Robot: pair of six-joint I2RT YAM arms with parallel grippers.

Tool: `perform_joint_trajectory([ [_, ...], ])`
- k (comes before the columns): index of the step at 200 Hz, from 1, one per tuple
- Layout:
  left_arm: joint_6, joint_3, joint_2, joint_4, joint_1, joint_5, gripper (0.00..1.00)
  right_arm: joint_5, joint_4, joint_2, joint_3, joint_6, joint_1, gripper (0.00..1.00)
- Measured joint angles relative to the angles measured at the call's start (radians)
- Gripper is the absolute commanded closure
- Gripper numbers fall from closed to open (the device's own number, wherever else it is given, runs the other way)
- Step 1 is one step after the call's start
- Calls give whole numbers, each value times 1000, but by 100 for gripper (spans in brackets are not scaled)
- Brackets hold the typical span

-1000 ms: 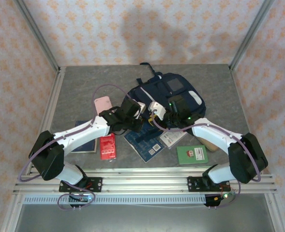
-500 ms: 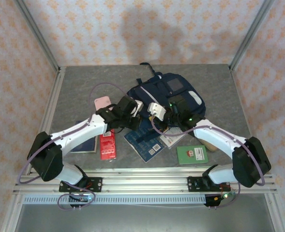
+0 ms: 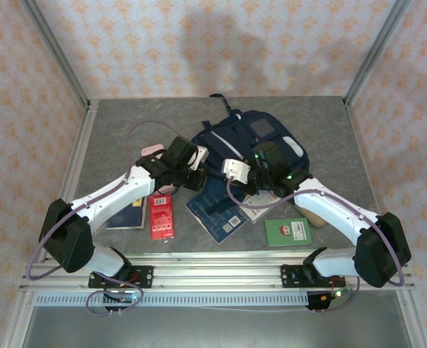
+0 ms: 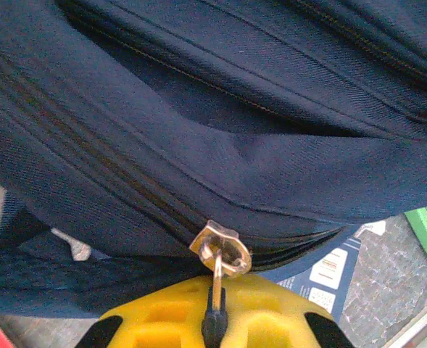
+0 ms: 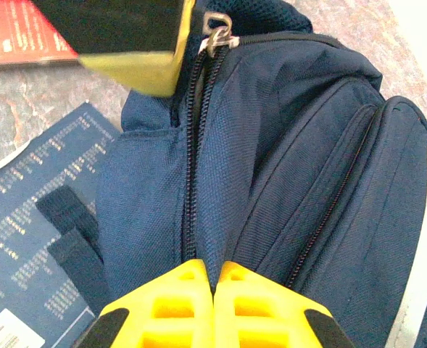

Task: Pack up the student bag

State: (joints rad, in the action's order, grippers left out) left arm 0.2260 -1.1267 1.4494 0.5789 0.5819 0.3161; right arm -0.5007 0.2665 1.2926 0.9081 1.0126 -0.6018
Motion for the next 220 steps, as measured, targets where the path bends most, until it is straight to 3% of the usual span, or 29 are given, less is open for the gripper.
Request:
perform_joint_trajectory([
  [68,-27,-19,39,53,-44,37,100,105,85,-7,22,155,-13,100],
  [84,-24,-19,45,53,-48,48,100,115,85,-11,21,145,-13,67],
  [90,-18,-19,45,53,-51,48,100,116,87,-19,19,126,-12,59],
  [107,10,-18,43,53,-76,47,100,70,82,-84,-1,16,8,51],
  [126,47,-16,41,53,-100,47,100,-5,-17,-191,-45,-171,19,49],
  [132,58,-16,38,52,-101,48,100,-23,-81,-225,-70,-245,19,51],
  [144,76,-16,30,48,-100,52,100,-18,-214,-291,-133,-418,18,68],
  [156,94,-16,17,39,-98,65,100,70,-275,-339,-173,-627,17,78],
  [167,108,-15,1,34,-94,72,100,192,-253,-360,-172,-809,21,100],
  [196,137,1,-51,15,-72,74,100,478,-94,-355,-146,-1175,34,100],
  [220,150,18,-69,9,-39,71,100,613,51,-315,-165,-1438,48,100],
])
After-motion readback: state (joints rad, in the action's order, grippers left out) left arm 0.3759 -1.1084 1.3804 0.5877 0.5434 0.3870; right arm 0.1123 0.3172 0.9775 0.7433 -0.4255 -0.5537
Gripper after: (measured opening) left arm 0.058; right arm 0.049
